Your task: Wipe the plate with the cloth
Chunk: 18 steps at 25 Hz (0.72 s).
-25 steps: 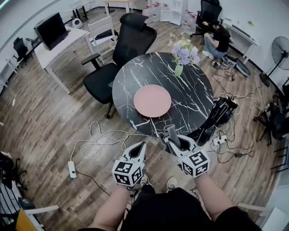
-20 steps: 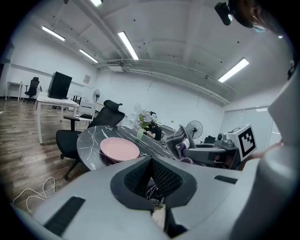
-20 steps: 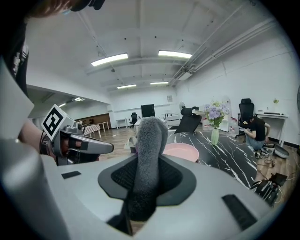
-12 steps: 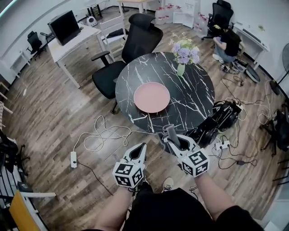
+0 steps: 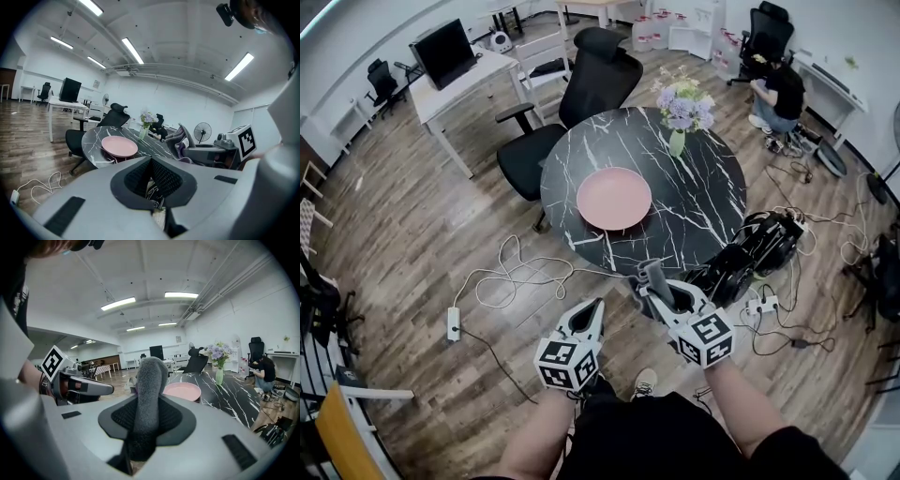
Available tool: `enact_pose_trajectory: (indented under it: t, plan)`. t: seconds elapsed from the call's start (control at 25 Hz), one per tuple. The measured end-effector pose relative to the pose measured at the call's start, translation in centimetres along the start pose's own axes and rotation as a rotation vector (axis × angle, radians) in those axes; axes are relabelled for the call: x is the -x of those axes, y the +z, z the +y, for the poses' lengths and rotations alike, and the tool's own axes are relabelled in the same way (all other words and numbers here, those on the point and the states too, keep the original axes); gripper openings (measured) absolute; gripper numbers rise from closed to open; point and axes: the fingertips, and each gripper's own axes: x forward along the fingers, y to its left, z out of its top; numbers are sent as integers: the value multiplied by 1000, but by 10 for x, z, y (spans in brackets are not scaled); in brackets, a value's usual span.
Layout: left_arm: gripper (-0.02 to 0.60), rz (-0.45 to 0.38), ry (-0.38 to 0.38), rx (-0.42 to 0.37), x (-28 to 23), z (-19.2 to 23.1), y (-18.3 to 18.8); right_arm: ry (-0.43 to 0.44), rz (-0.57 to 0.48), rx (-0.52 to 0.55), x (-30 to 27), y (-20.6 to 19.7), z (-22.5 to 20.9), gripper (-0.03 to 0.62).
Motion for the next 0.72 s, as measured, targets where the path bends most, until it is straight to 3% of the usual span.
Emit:
enact_pose_trajectory:
  t: [0.72]
  plan:
    - [18,-2,18,14,0,-18,-6,21,-5,0,13,-3,-3,106]
